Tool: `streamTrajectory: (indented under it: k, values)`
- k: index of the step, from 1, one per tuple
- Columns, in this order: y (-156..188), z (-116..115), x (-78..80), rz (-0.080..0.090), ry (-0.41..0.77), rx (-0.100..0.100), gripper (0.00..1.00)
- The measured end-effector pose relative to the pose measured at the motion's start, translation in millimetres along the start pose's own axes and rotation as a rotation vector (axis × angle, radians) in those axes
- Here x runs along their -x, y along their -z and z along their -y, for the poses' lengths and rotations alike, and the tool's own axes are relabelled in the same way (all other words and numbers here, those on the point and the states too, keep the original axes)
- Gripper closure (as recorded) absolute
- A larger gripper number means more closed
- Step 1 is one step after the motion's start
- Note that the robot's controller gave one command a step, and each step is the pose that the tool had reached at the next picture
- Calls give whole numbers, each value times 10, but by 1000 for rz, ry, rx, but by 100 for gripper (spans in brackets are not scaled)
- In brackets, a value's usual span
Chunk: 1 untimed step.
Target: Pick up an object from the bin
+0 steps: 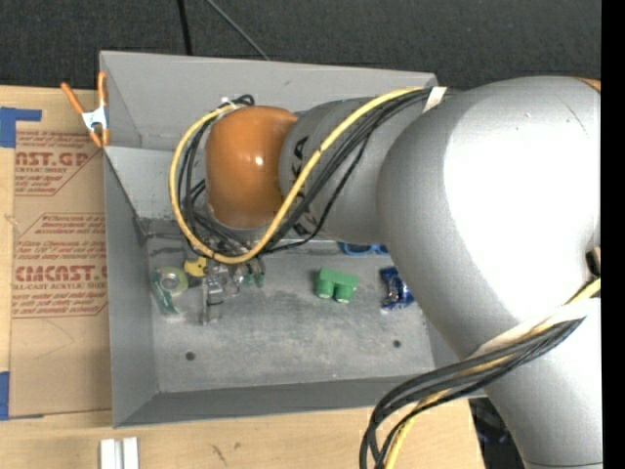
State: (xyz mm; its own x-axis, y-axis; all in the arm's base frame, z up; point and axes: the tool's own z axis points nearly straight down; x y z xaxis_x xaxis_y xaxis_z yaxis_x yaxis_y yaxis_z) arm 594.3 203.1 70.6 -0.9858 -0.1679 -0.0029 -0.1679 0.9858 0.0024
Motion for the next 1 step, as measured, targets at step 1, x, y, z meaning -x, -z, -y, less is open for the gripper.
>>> streamTrajectory:
  k: [1]
  values:
    - [17,-1,15,5,0,1,100]
